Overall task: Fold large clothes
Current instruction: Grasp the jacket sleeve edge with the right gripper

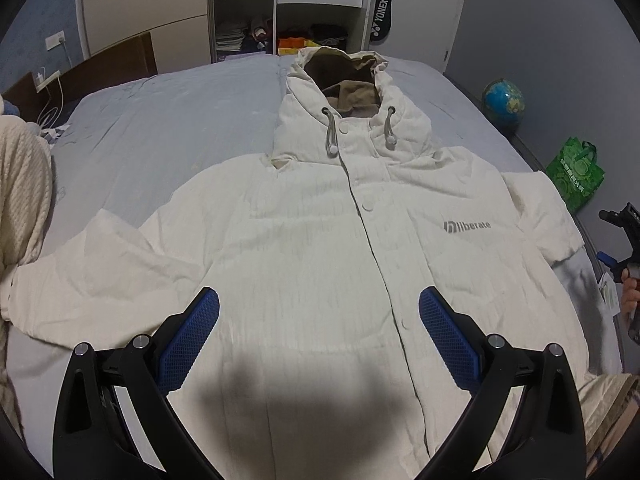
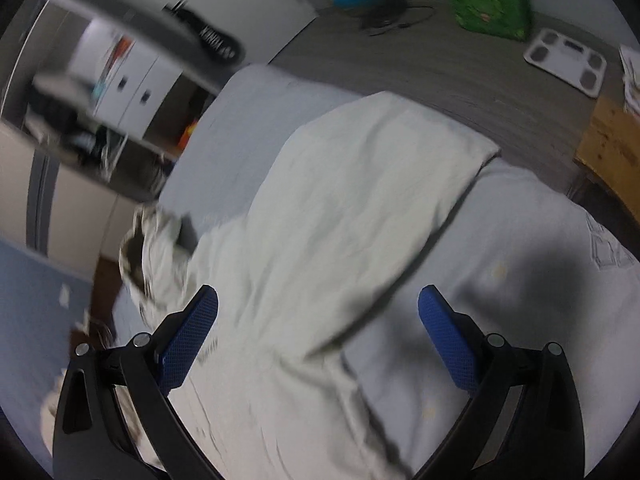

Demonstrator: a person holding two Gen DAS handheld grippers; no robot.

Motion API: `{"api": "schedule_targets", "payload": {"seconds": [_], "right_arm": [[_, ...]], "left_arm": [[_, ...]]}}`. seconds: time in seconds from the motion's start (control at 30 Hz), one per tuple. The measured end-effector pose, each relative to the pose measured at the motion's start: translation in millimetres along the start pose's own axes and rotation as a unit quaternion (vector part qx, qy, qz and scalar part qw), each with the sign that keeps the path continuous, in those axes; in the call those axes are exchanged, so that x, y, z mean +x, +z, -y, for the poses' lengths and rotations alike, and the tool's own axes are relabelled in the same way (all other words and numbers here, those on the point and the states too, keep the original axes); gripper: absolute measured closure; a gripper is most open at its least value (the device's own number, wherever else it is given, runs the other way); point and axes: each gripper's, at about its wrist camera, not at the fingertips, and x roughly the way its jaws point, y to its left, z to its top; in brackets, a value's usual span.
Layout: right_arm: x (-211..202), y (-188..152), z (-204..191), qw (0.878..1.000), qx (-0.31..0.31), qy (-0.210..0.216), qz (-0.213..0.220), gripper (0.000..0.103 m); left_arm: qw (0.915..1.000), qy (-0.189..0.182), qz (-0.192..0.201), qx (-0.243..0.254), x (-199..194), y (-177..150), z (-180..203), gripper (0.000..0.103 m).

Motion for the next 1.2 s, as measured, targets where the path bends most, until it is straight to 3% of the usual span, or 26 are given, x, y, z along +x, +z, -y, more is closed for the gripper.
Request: {"api": "schedule_targets", "payload": {"seconds": [0.23, 0.43, 0.63, 0.77, 0.87, 0.97, 1.2], "right_arm": [[26, 36, 50, 0.995, 0.093, 0.010, 0.014, 0.009], [50, 40, 72, 0.992, 0.125, 0.004, 0.009, 0.022], [71, 56, 72, 0.994, 0.113, -0.006, 0.007, 0.036], [76, 65, 75, 0.992, 0.122, -0.019, 0.022, 0.074], [69, 62, 74, 0.993, 0.113, -0.014, 0.039, 0.090], [57, 60, 64, 0.994, 0.096, -0.002, 0.056, 0.094], [21, 52, 24, 0.994, 0.059, 0.051, 0.078, 0.094]], "left_arm": [[0.9999, 0.009, -0.004, -0.002, 14, 13, -6, 0.007], [0.9997, 0.023, -0.010, -0.008, 28, 24, -15, 0.007], [0.9995, 0.025, -0.016, -0.014, 32, 26, -20, 0.007], [0.9993, 0.029, -0.019, -0.014, 34, 26, -22, 0.007], [0.9991, 0.031, -0.023, -0.019, 37, 27, -24, 0.007], [0.9991, 0.031, -0.019, -0.022, 34, 27, -26, 0.007], [0.9991, 0.037, -0.008, -0.018, 25, 28, -25, 0.007]]}}
